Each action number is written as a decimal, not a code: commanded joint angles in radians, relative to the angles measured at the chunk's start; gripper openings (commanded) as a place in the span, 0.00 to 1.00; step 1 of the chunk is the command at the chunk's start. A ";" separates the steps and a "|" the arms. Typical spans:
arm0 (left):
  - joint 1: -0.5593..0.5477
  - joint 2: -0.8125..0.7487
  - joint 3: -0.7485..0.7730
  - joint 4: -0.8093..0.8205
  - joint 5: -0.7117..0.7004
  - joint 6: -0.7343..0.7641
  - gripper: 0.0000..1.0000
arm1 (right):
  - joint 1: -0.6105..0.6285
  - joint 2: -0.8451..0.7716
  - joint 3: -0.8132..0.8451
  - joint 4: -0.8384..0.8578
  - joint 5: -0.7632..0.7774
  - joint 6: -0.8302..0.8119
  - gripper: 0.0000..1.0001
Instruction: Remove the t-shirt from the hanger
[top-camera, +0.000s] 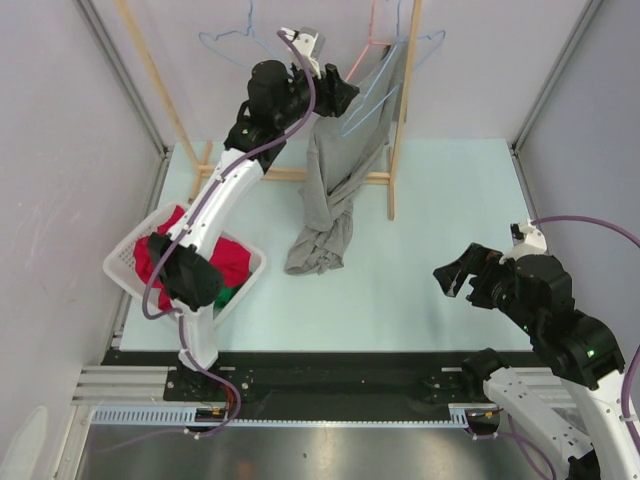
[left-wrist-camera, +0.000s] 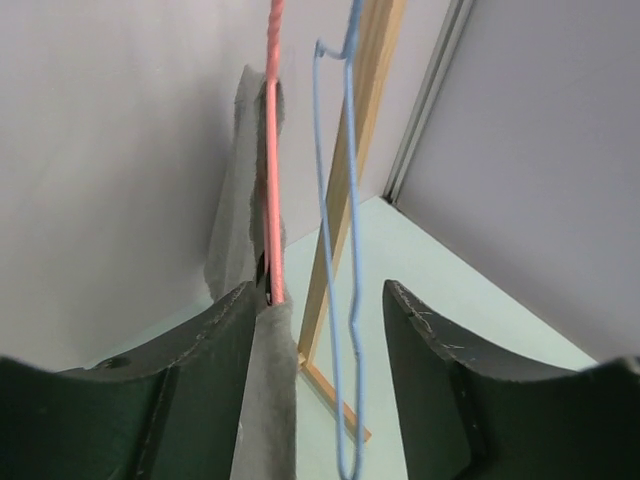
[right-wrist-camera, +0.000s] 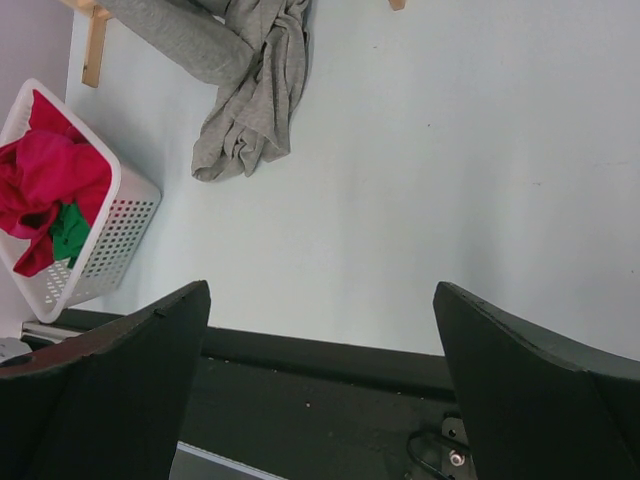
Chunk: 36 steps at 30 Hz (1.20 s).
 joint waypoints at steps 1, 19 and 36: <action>-0.010 0.052 0.103 -0.068 -0.042 0.027 0.60 | 0.000 -0.001 0.003 0.019 0.002 -0.022 1.00; -0.011 0.088 0.096 0.084 -0.142 -0.062 0.00 | -0.001 0.002 -0.001 0.010 0.017 -0.027 1.00; -0.013 -0.009 -0.224 0.805 -0.206 -0.065 0.00 | 0.000 0.056 0.012 0.027 0.023 -0.061 1.00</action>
